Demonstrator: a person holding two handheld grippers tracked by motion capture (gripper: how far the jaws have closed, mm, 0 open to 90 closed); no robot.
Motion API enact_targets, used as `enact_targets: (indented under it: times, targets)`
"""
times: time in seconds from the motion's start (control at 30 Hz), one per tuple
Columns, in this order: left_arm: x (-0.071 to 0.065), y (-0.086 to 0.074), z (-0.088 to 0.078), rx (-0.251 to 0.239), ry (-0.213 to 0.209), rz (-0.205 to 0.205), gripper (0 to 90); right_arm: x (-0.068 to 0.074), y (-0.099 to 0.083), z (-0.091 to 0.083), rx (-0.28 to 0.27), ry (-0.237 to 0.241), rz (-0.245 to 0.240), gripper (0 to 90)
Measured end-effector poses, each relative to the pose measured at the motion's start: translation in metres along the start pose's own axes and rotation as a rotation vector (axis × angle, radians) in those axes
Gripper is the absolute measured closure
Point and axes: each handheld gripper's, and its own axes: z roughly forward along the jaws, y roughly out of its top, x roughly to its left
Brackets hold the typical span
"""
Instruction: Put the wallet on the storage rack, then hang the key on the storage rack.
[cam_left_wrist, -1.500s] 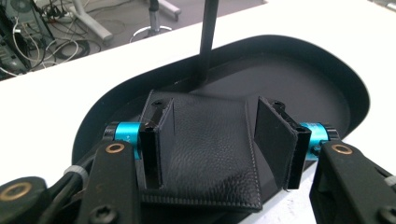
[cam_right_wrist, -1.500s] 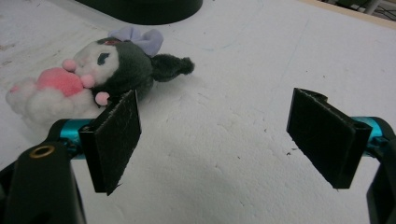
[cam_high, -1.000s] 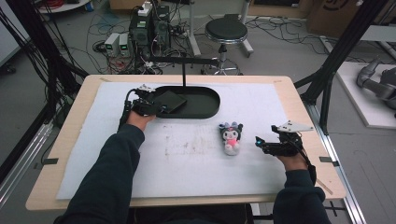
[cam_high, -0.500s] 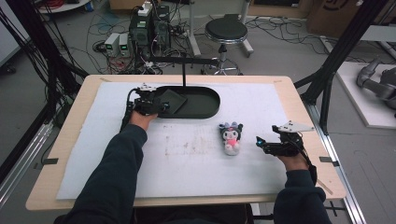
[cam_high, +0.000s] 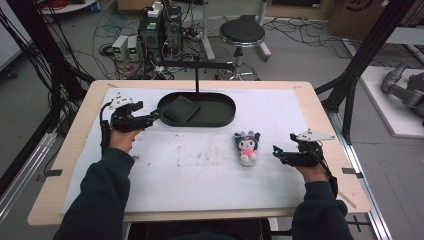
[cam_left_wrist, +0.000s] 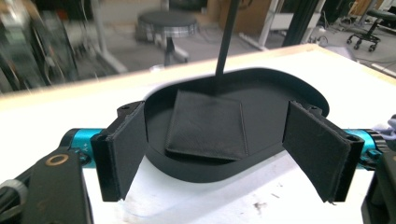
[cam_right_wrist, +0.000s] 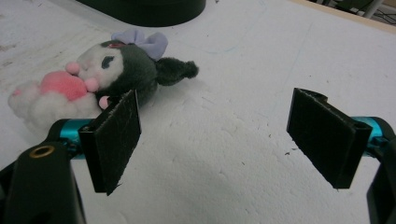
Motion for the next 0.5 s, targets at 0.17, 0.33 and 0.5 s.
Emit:
enact_targets:
  times: [0.17,0.33,0.5]
  targets:
    - [-0.004,-0.009,-0.021,-0.034,0.010,-0.010,21.4,0.002,0.003,0.003,-0.006,-0.003,0.021,17.9]
    - [-0.004,-0.015,-0.033,-0.042,0.025,0.000,18.5,0.005,0.005,0.003,-0.008,-0.002,0.007,17.9]
    - [-0.003,-0.021,-0.040,-0.048,0.032,-0.006,18.5,0.005,0.005,0.004,-0.005,-0.004,0.009,17.9]
